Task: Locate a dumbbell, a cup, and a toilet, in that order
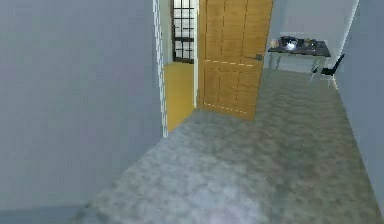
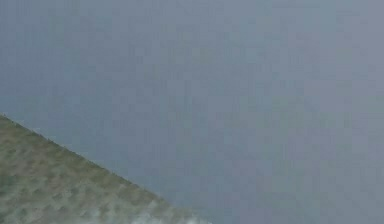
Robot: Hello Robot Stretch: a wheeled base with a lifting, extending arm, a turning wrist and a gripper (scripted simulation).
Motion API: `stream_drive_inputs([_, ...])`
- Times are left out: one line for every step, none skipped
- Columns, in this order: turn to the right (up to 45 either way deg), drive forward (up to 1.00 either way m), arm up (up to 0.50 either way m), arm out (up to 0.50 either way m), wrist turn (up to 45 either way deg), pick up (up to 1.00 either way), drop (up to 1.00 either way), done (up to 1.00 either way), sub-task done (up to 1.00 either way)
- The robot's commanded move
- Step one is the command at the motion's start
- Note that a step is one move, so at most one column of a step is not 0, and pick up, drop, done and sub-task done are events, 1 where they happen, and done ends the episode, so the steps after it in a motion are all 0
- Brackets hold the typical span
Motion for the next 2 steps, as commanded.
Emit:
stream_drive_inputs([0.0,1.0,0.0,0.0,0.0,0.0,0.0,0.0,0.0])
stream_drive_inputs([3.0,0.0,0.0,0.0,0.0,0.0,0.0,0.0,0.0])
